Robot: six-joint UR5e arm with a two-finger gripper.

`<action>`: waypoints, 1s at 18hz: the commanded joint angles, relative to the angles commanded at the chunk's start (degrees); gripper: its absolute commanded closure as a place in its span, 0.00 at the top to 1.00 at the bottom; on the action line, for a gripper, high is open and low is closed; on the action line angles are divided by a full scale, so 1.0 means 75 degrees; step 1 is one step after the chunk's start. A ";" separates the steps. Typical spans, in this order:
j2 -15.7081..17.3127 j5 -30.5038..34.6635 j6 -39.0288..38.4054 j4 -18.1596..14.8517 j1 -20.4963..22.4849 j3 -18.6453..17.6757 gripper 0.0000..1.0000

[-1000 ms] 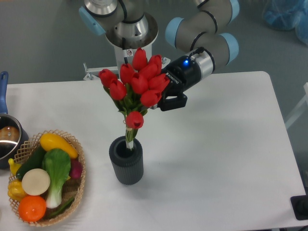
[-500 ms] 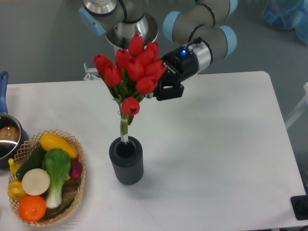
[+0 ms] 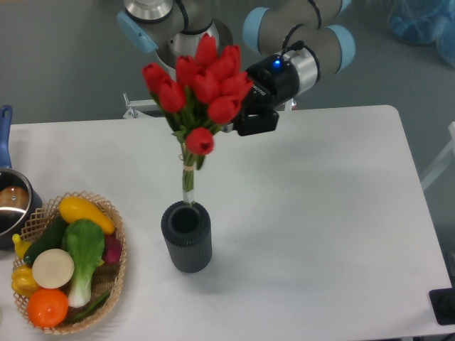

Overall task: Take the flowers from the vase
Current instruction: 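Raise the tulip bouquet higher and carry it away from the vase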

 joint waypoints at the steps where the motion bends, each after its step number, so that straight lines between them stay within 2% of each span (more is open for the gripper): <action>1: -0.0105 0.0000 0.0024 0.0012 0.0000 0.0035 0.43; 7: -0.0258 0.0070 0.0024 0.0012 0.0094 0.0117 0.43; 18: -0.0258 0.0164 -0.0058 -0.0012 0.0504 -0.0140 0.43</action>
